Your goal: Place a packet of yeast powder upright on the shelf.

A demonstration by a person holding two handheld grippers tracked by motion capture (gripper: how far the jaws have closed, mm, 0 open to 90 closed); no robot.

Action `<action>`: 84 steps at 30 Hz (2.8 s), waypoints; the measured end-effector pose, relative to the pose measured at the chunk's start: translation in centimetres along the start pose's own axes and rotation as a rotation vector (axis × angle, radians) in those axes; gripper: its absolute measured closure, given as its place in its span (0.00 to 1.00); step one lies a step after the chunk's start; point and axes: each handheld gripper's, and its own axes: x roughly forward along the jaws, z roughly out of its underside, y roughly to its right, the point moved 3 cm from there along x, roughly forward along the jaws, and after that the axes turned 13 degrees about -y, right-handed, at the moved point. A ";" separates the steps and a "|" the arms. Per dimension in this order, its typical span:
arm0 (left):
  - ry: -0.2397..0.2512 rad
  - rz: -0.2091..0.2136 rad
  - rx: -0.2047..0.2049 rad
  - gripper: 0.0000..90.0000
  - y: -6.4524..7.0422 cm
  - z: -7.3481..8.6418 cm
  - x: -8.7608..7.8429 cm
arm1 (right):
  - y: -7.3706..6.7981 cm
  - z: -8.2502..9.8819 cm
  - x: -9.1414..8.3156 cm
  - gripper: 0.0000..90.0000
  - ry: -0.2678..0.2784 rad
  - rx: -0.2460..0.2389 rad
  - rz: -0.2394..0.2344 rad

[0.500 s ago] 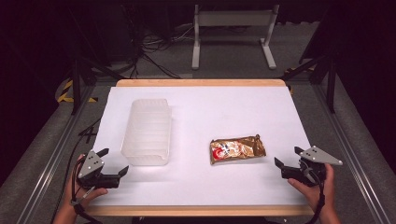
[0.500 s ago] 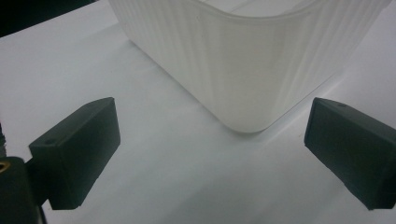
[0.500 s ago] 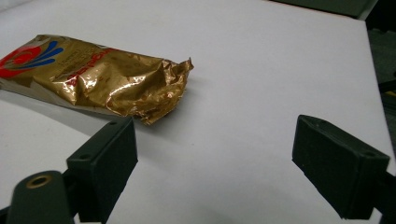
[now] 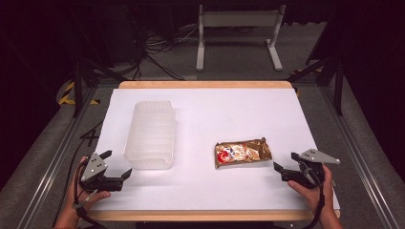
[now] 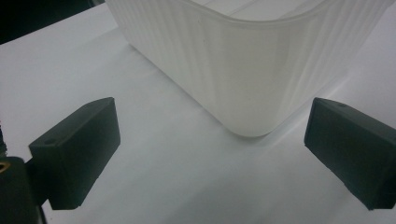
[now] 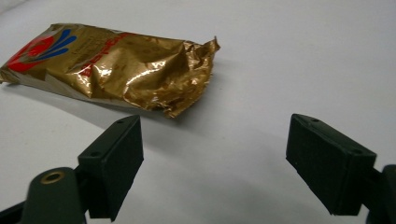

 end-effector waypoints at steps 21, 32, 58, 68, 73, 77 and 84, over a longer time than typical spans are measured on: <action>-0.031 -0.004 0.004 0.05 0.5 0.1 0.2 | -1.6 -3.9 5.4 0.19 -0.123 0.134 -0.167; -0.040 0.001 0.015 0.05 0.6 0.0 0.3 | -1.9 -5.3 6.0 0.71 -0.072 0.121 -0.197; -0.043 -0.007 0.008 0.05 0.7 0.3 -0.1 | -6.4 -11.7 -0.3 0.98 0.155 -0.184 -0.211; -0.038 -0.008 0.004 0.05 0.7 0.4 -0.2 | -8.3 -13.7 -1.3 0.99 0.152 -0.280 -0.217; -0.032 0.000 0.000 0.05 0.6 0.3 -0.2 | -8.8 -14.2 -1.4 0.99 0.142 -0.309 -0.225; -0.036 -0.005 -0.002 0.05 0.6 0.3 -0.1 | -9.4 -14.7 -1.5 0.99 0.132 -0.351 -0.258; -0.036 -0.004 -0.002 0.05 0.6 0.4 -0.1 | -10.2 -15.7 -1.9 0.99 0.143 -0.387 -0.278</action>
